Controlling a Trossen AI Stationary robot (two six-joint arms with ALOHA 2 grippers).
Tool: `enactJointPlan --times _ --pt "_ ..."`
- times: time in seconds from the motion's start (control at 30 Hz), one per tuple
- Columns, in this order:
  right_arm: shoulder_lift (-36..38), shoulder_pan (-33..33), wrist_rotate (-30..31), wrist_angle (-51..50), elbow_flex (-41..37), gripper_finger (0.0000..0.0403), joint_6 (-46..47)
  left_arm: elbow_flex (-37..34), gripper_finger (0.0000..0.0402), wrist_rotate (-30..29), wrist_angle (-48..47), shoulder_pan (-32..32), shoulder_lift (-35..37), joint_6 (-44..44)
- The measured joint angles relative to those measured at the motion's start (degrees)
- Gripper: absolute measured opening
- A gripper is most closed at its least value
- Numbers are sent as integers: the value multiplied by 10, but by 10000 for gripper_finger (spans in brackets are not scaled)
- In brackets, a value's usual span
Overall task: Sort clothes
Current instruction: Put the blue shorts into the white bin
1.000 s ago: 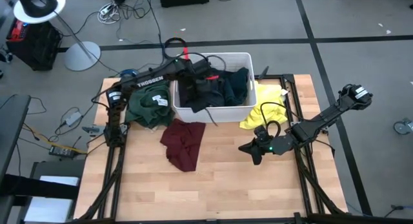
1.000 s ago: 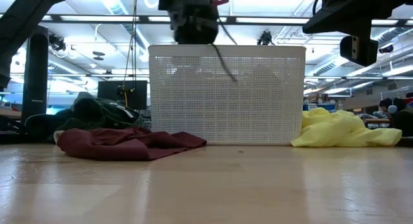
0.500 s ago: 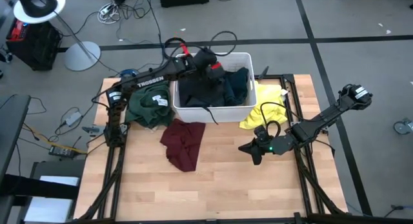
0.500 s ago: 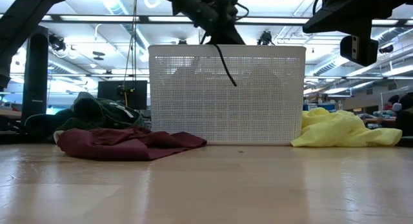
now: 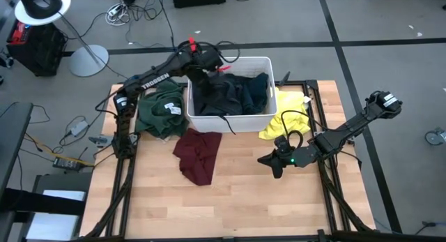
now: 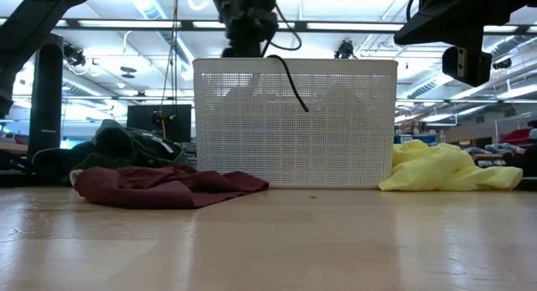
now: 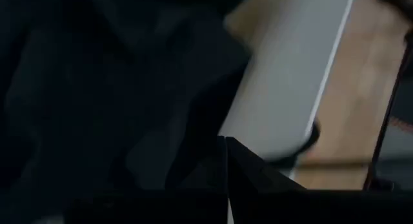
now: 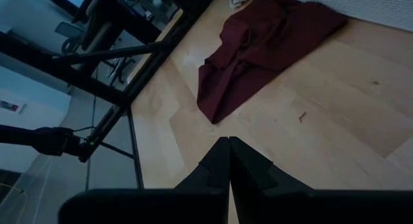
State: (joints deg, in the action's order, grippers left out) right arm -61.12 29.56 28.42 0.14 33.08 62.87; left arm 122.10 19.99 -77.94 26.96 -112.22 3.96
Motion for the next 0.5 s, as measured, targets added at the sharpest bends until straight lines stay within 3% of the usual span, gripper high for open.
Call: enactJointPlan --times 0.17,0.5 --pt "0 0 4 -2 0 8 0 -15 0 -4 -36 -16 0 -6" --pt "0 0 4 -2 0 8 -1 -54 0 -3 40 -56 -1 2"
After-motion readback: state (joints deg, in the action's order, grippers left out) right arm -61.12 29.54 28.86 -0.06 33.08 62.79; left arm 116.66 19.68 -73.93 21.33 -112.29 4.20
